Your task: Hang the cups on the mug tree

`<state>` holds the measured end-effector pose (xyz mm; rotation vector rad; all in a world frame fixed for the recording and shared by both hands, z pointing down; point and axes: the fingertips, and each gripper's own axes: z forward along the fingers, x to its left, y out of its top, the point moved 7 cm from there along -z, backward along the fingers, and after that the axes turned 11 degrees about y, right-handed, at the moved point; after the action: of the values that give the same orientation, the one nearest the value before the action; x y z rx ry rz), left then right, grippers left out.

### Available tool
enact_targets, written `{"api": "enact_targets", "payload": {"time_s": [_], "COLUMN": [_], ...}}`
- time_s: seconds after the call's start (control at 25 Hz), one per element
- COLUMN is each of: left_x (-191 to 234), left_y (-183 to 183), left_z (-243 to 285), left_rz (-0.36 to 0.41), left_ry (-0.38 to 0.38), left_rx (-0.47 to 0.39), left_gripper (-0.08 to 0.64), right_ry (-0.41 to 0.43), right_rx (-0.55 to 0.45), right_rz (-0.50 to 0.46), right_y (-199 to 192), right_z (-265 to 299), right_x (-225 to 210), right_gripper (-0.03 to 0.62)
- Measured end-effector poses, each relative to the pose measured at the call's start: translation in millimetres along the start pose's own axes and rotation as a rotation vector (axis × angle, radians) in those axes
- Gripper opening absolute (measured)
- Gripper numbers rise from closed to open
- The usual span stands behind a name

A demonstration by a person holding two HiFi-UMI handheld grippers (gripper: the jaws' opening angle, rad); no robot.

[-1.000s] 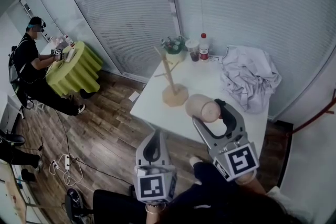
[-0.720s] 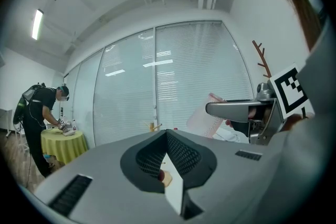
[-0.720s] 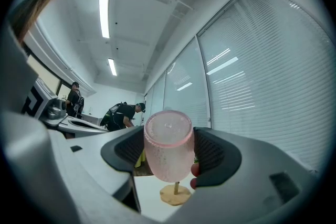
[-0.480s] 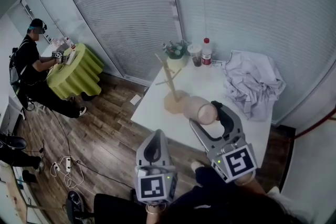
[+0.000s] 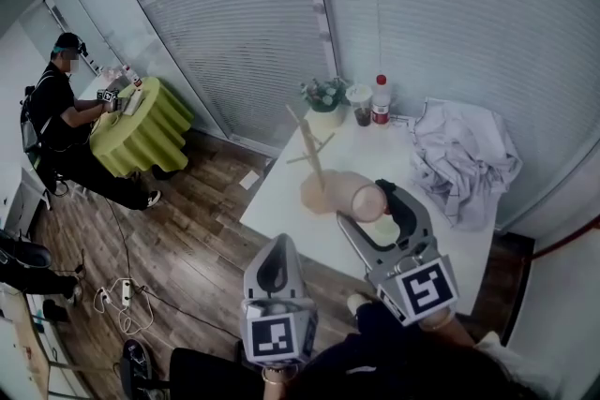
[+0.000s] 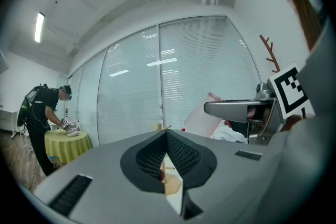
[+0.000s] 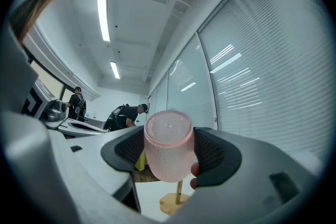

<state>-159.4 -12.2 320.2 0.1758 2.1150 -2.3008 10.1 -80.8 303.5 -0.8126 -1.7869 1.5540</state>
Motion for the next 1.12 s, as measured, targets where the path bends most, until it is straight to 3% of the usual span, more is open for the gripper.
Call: {"api": "enact_targets", "payload": {"time_s": [1.12], "left_x": [-4.7], "left_y": [-4.1], "left_z": [66.4], "left_rz": [0.015], "left_ry": [0.023], "left_rx": [0.048], "left_gripper": [-0.002], "right_ry": [0.047], "right_rx": [-0.011], "right_rz": [-0.006], "right_y": [-12.5], "right_z": [47.3], "right_x": [-46.2], "right_gripper": [0.298]}}
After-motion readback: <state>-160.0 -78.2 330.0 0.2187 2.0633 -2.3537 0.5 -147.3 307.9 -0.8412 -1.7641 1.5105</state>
